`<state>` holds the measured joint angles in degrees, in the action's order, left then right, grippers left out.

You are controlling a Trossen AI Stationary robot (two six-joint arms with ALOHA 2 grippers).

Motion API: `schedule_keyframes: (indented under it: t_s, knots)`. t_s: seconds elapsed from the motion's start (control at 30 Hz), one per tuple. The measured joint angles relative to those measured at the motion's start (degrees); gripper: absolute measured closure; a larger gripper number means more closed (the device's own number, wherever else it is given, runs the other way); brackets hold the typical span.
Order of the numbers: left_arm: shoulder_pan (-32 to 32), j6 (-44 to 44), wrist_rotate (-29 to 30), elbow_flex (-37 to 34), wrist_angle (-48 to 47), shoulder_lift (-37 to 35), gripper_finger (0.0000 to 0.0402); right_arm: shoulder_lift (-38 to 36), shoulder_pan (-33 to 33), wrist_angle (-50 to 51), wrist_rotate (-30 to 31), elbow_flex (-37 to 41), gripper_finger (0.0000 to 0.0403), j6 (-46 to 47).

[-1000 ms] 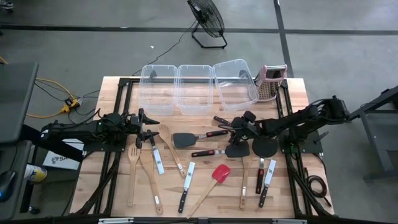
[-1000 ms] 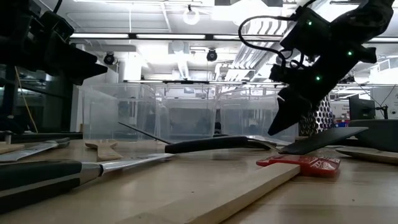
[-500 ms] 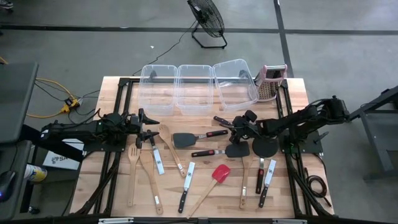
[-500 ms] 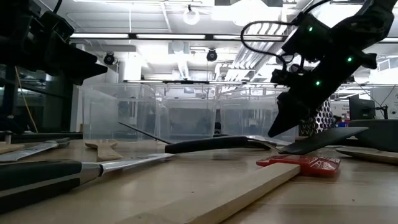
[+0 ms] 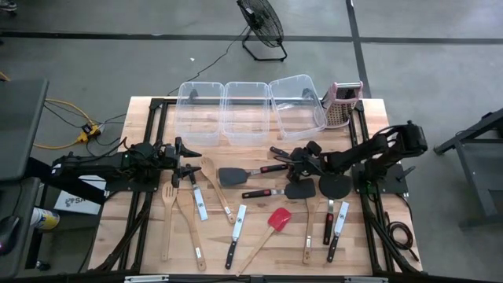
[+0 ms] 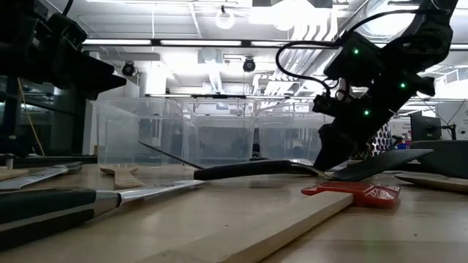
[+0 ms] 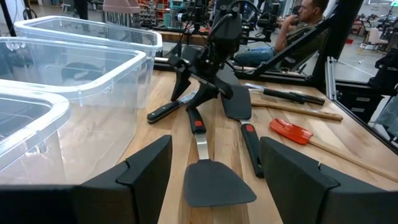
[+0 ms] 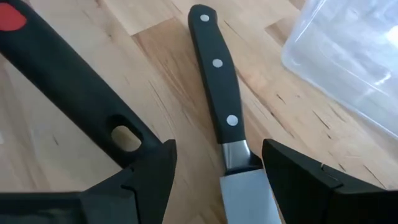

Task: Pick & Place Kitchen Items
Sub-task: Put the black knife into the right bin

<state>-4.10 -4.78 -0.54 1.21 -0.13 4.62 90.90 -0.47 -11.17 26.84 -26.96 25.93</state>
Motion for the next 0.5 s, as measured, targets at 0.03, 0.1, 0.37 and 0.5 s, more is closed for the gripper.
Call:
schedule_keyframes:
  t_s: [0.03, 0.1, 0.37, 0.5]
  knots:
    - [0.0, 0.0, 0.0, 0.0, 0.0, 0.0, 0.0162, 0.2, -0.2, -0.3, -0.3, 0.0, 0.0167, 0.2]
    - [0.0, 0.0, 0.0, 0.0, 0.0, 0.0, 0.0162, 0.2, -1.0, -0.3, -1.0, -0.1, 0.0167, 1.3]
    - [0.0, 0.0, 0.0, 0.0, 0.0, 0.0, 0.0162, 0.1, -3.3, 0.6, -5.6, -0.2, 0.0203, 3.0]
    - [0.0, 0.0, 0.0, 0.0, 0.0, 0.0, 0.0162, 0.1, -3.3, 1.7, -5.7, -0.2, 0.0244, 3.0]
